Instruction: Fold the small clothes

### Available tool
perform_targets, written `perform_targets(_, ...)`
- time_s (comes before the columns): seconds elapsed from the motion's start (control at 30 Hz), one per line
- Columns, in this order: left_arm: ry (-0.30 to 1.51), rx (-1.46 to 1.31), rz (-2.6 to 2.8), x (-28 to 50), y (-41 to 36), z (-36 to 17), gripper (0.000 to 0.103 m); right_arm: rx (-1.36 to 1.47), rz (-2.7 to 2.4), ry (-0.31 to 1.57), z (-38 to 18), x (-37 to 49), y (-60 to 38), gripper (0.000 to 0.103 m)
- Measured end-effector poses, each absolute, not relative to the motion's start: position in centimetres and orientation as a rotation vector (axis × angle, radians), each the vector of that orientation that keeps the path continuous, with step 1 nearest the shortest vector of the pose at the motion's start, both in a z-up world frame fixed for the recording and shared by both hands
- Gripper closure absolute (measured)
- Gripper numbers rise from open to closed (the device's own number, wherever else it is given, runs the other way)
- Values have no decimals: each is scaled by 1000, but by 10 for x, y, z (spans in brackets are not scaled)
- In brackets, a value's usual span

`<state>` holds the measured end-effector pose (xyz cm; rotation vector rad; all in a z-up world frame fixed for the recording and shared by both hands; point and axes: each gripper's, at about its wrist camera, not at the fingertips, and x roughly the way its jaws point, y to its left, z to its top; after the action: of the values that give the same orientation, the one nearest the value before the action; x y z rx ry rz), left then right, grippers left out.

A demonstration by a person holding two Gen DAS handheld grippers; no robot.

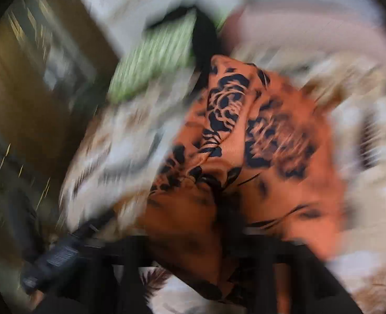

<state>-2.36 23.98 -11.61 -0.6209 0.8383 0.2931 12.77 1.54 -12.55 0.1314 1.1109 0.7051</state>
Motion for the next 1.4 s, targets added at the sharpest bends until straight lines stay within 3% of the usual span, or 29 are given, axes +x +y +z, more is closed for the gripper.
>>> perform_targets(0.07,835,-671,257,-31,240,-118,11,137,704,1132,-144,125,21,17)
perform_targets(0.33,842,-657,-117,0,158,-102,11,356,550,952,-89,105,-95,14)
perform_targets(0.53,1008,-712,-125,42,125,-141,14,433,501,957,-95,98,-130,14)
perform_targets(0.57,1015,-725,-115,44,126,-144,22,438,502,959,-97,96,-133,14)
perform_targets(0.6,1002,-747,-118,46,129,-143,69,442,505,964,-100,96,-135,14)
perform_targets(0.63,1002,-756,-132,46,131,-143,94,445,510,970,-102,96,-137,14)
perform_targets(0.7,913,-783,-170,42,138,-123,91,446,517,983,-107,100,-135,14)
perform_targets(0.77,770,-671,-125,23,137,-83,91,442,509,1007,-114,104,-134,14)
perform_targets(0.87,671,-524,-52,2,134,-64,91,443,504,1027,-120,103,-136,14)
perform_targets(1.0,1001,-638,-21,32,154,-159,88,418,492,1070,-129,109,-129,14)
perform_targets(1.03,981,-686,-34,30,159,-166,86,413,490,1083,-130,110,-126,14)
perform_targets(1.23,944,-711,-69,26,160,-163,81,277,527,1058,-114,109,-103,14)
perform_targets(1.4,970,-745,-36,23,182,-146,74,372,582,1119,-130,121,-101,9)
